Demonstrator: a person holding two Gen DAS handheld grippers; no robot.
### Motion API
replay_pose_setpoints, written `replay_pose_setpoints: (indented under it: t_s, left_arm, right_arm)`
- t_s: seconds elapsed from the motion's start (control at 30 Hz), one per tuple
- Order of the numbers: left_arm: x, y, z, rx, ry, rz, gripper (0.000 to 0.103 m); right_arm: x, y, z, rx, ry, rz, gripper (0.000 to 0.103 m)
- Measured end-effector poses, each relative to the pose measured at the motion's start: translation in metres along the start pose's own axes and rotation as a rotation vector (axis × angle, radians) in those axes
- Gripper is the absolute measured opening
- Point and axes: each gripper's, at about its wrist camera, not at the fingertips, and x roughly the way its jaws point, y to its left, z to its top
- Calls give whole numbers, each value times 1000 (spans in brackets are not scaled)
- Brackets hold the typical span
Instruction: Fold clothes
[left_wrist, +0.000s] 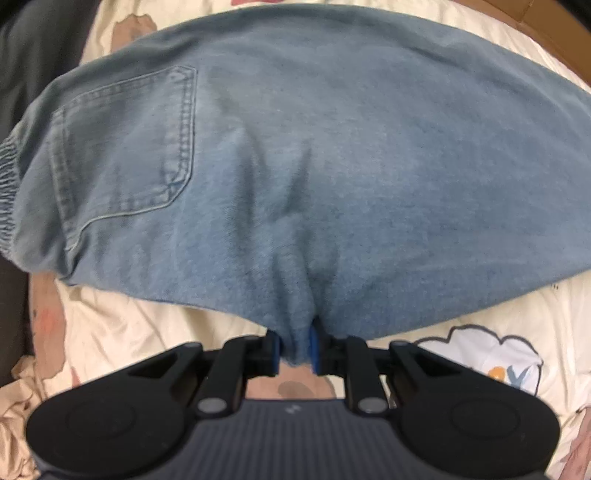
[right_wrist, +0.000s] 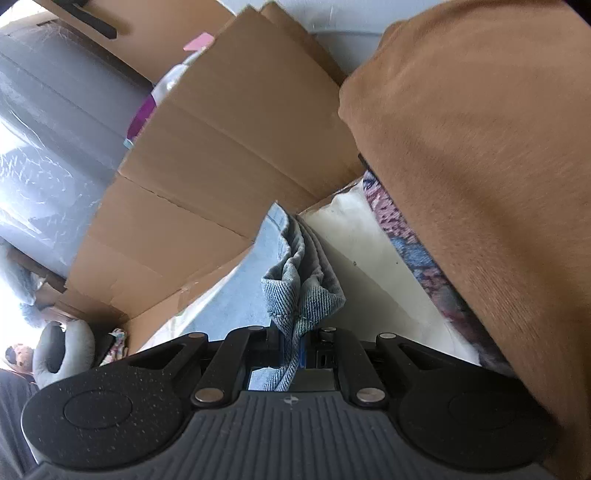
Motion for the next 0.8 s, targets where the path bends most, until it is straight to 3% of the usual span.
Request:
replay_pose_setpoints:
  t_s: [0.3,0.47,0.8]
  left_arm:
    - [-26,12,-12,60,6,20,16]
    - [-27,1,-15,97,3,28,15]
    - [-31,2,-55,141,4,16,14]
  right_arm:
    - [-67,-35,6,-4,10,-40,6]
    - [-94,-40,-8,-5,11,-47,6]
    - [-151,-54,-37,-4,13,-65,6]
